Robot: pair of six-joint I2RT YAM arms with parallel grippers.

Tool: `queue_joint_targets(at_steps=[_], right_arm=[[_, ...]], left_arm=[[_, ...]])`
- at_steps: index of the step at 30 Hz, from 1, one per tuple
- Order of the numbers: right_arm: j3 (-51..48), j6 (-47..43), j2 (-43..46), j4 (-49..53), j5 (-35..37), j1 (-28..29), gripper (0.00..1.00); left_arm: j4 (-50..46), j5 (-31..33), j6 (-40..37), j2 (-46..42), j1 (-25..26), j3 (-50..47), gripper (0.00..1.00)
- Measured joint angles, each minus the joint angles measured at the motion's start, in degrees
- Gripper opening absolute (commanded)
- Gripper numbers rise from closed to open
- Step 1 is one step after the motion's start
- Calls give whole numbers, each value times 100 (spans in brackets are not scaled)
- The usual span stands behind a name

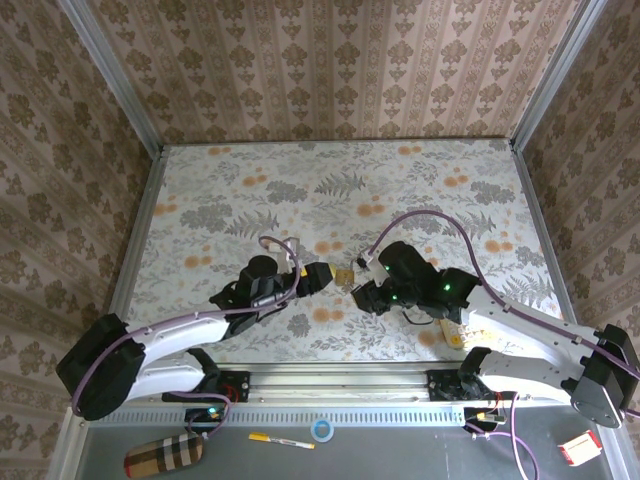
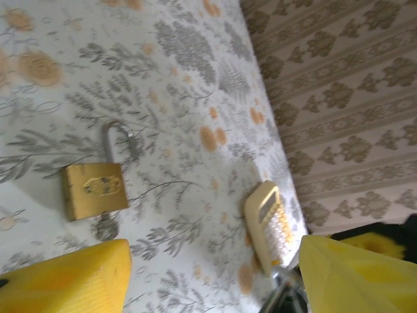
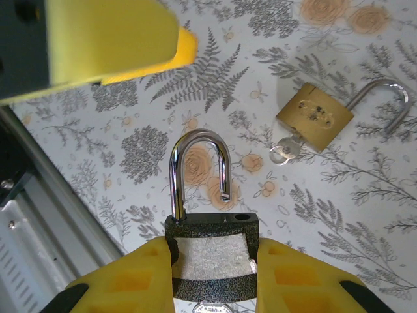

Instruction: Unlock with the key

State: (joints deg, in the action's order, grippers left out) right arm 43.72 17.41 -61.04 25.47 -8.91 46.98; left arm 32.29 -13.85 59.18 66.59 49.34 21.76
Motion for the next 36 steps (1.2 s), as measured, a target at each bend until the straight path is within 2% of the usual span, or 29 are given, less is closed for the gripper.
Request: queue_joint_targets(at_steps=[5, 9, 13, 17, 23, 36], right_arm=[[-2, 37, 35, -2, -216, -46, 3], [-2, 35, 79, -4, -302, -46, 2], [-9, 35, 114, -28, -452, -46, 2], [-9, 37, 146, -144, -623, -48, 1], [-9, 59, 142, -280, -883, -50, 1], [-192, 404, 111, -719, -1703, -507, 0]], left_arm=[[361, -564, 269, 306, -7, 101, 65], [-144, -730, 293, 409, -66, 407, 61], [-616, -739, 315, 509, -203, 695, 51], [-610, -772, 450, 977, -317, 754, 42], [-105, -1034, 693, 2002, -249, 863, 34], [1985, -1202, 968, 2184, -87, 675, 27]])
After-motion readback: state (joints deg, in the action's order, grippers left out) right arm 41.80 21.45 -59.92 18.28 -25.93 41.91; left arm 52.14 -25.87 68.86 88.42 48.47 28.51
